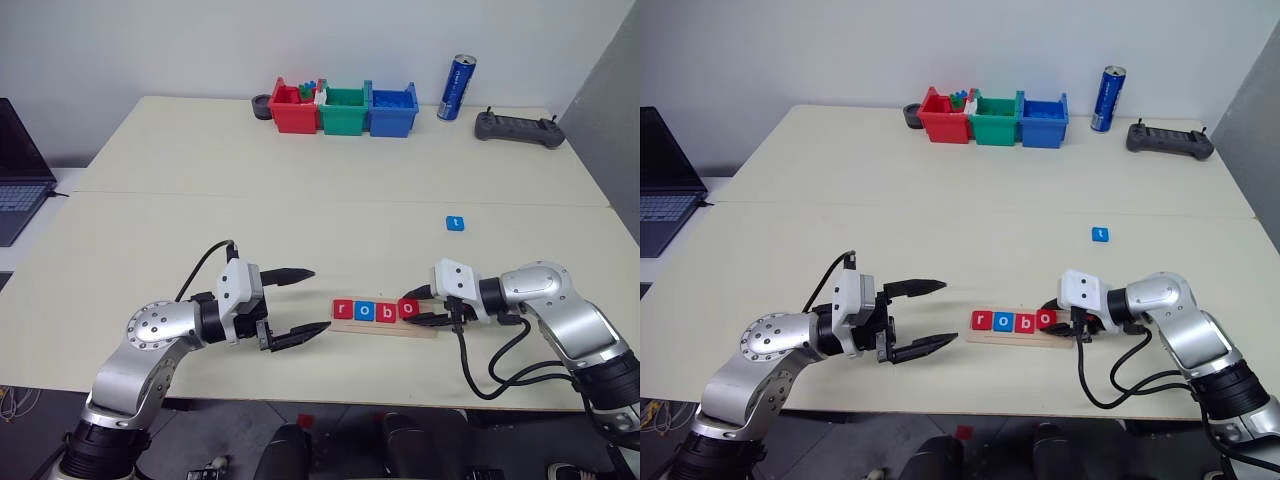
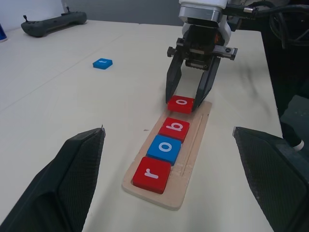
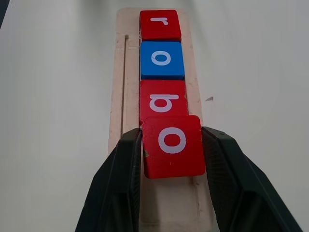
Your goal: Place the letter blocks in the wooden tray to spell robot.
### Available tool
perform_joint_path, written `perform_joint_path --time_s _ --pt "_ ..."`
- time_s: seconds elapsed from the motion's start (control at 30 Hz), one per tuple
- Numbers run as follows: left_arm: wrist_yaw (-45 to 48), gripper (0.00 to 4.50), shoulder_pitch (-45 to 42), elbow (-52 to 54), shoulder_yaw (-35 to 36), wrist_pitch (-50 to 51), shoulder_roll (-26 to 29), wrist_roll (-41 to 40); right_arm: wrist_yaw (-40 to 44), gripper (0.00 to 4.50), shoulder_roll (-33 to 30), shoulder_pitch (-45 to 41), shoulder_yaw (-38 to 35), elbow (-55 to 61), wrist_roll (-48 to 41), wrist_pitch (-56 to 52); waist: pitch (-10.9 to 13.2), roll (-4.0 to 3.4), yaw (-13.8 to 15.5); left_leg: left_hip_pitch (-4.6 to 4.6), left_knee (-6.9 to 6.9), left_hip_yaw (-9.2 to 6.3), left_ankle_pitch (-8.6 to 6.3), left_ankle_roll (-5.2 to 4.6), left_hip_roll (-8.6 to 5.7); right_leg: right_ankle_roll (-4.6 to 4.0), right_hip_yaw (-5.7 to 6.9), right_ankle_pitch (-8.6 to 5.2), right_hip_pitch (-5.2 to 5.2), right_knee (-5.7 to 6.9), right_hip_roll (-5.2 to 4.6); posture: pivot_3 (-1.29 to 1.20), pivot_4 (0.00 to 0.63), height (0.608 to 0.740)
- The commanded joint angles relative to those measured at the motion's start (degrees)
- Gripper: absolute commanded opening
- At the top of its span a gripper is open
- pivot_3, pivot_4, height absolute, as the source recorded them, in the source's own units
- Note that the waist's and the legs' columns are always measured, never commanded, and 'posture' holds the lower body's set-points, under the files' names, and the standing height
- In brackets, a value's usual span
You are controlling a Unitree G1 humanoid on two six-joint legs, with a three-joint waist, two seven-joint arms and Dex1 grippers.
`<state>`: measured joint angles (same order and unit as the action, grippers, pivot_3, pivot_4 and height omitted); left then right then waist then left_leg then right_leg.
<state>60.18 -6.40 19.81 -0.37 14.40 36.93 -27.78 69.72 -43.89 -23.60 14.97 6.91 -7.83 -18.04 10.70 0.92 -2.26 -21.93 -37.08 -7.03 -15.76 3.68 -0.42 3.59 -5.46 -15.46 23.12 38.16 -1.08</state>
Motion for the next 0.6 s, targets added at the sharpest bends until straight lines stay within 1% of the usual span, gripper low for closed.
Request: perform_joint_path --time_s 0.03,0.57,0.6 --pt "0.32 4.5 -0.3 0.89 0.75 -1.36 0.23 -0.28 0.85 1.46 -0.7 -0.24 0.38 0.65 0.21 0.32 0.0 0.0 0.0 0.0 0.0 0.0 0.0 0.0 0.0 0.0 0.0 0.0 0.0 0.0 0.0 0.0 0.15 0.74" --pt "0.52 4.5 -0.89 0.43 0.71 -1.26 0.27 -0.01 1.02 1.46 -0.44 -0.49 0.3 0.0 -0.23 -0.48 0.0 0.0 0.0 0.0 -0.01 0.0 0.0 0.0 0.0 0.0 0.0 0.0 0.0 0.01 0.0 0.0 0.15 0.74" --pt "0.5 4.5 -0.84 0.49 0.67 -1.25 0.25 0.02 1.24 1.81 -0.48 -0.46 0.31 0.0 -0.38 -0.56 0.0 0.0 0.0 0.0 -0.01 0.0 0.0 0.0 0.0 0.0 0.0 0.0 0.0 0.01 0.0 0.0 0.15 0.74"
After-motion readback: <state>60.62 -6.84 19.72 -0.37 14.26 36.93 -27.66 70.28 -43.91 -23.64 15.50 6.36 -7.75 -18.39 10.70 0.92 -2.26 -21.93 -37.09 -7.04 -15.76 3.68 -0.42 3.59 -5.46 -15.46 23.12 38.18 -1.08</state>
